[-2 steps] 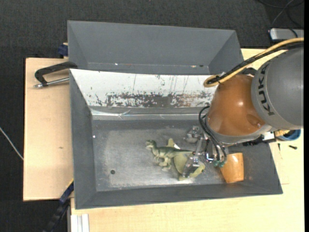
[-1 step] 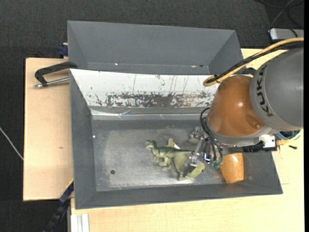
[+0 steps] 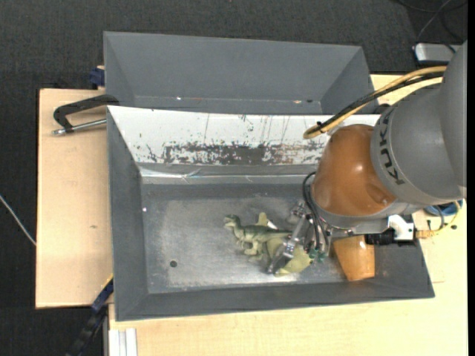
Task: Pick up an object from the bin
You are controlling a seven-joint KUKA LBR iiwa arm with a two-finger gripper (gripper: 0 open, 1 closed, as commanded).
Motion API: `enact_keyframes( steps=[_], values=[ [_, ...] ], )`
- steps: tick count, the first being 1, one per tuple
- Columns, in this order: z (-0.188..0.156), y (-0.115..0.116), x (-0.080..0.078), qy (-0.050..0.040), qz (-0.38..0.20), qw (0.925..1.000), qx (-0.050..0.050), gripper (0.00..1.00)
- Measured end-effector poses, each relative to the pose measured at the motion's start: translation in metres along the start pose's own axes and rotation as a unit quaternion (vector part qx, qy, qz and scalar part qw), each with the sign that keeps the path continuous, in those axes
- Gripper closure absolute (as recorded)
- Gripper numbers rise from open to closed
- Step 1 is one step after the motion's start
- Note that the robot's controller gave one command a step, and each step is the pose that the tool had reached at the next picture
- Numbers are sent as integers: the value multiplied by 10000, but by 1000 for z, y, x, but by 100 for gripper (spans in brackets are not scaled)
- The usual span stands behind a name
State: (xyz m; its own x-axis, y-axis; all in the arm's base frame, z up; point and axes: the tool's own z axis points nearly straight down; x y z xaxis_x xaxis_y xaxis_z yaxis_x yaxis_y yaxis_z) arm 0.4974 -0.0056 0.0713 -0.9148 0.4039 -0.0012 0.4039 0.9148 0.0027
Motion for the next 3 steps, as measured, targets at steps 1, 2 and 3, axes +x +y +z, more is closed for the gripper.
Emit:
enact_keyframes(
  steps=[1,2,3],
  values=[
    [-1,1,0,-2,-8,10000,2,0],
    [-2,1,-1,-12,-4,10000,-1,100],
    [-118,3,-4,-56,-13,10000,-17,100]
  ],
)
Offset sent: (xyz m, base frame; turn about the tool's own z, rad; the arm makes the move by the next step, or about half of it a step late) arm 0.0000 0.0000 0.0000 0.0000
